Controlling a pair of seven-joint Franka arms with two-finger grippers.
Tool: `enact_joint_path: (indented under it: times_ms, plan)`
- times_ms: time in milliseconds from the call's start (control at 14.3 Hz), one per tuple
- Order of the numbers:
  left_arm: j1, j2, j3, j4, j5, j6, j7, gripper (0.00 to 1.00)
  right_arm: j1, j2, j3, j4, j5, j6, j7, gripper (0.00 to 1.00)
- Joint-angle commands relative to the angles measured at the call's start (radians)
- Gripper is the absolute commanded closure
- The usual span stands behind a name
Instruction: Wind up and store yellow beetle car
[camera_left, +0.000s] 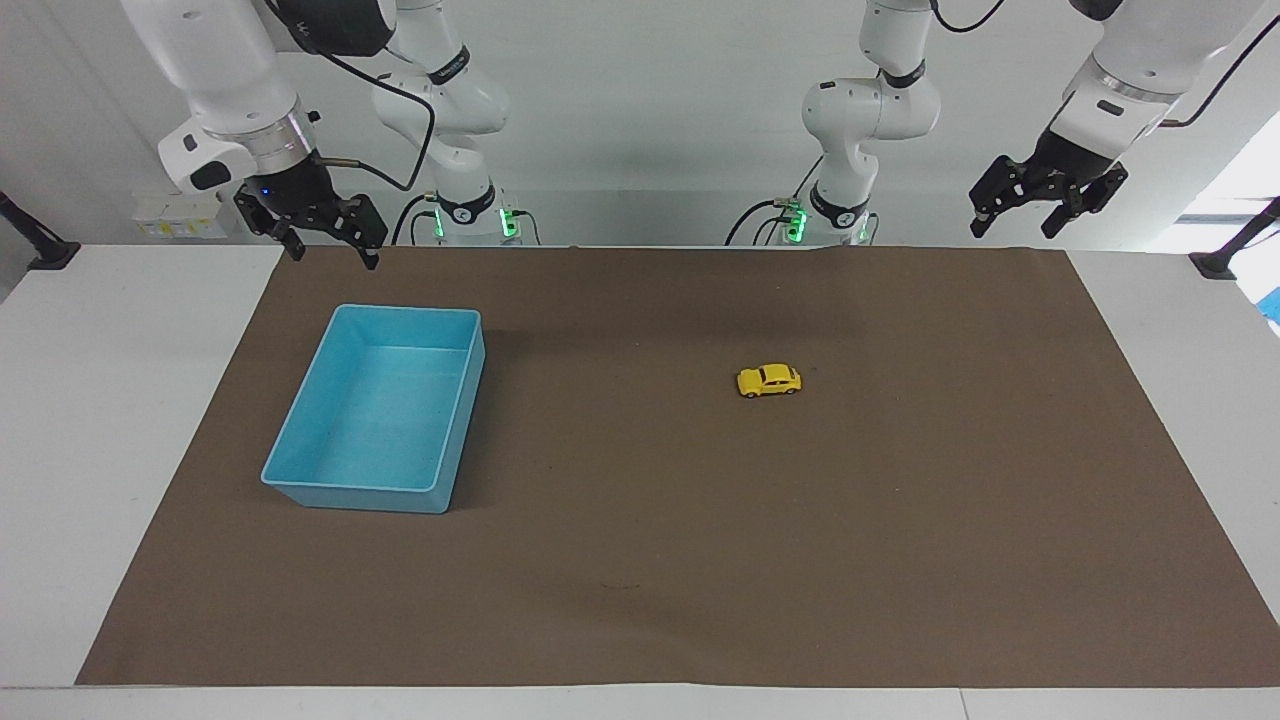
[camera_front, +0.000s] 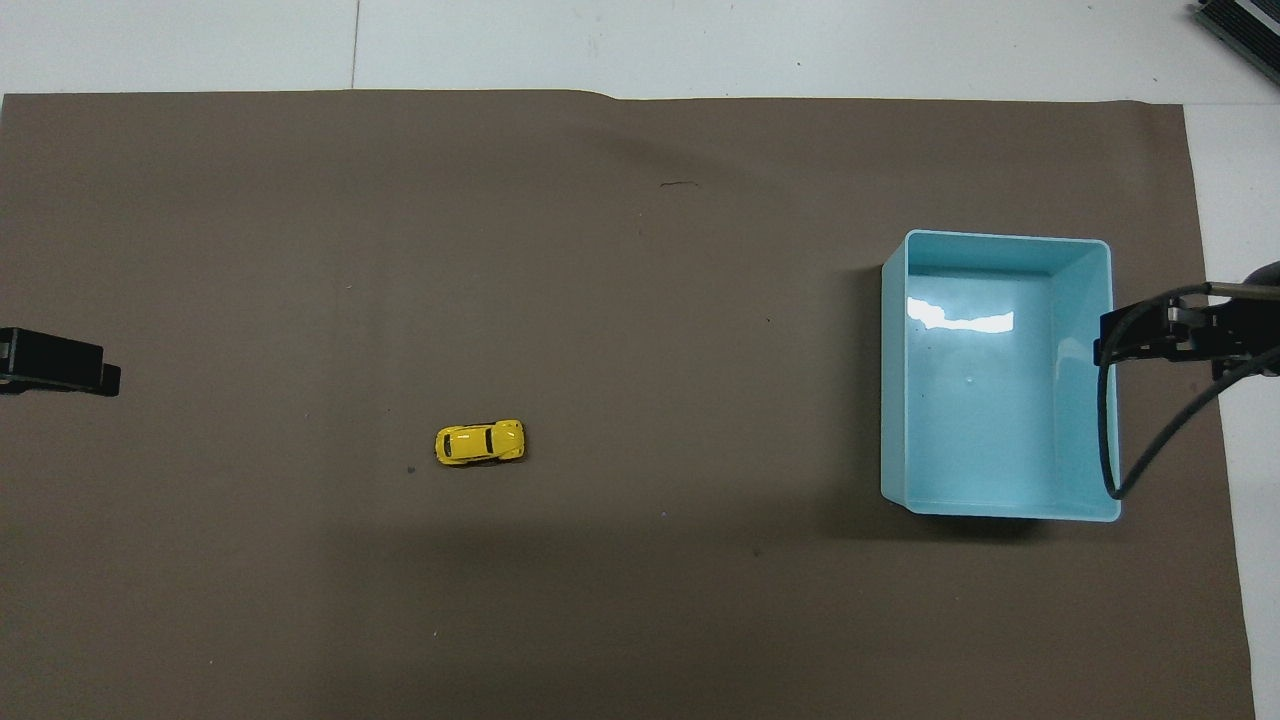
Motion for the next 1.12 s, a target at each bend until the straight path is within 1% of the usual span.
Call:
enact_joint_path:
  times_ms: [0, 1048]
  plan:
    - [-0.003, -0.012, 0.001, -0.003, 0.013, 0.008, -0.001, 0.0, -0.014, -0.024, 0.008, -0.029, 0.009, 0.017, -0.022, 0.0]
    - [-0.015, -0.009, -0.001, -0.009, 0.012, 0.035, -0.01, 0.0, -0.014, -0.024, 0.008, -0.029, 0.009, 0.017, -0.022, 0.0]
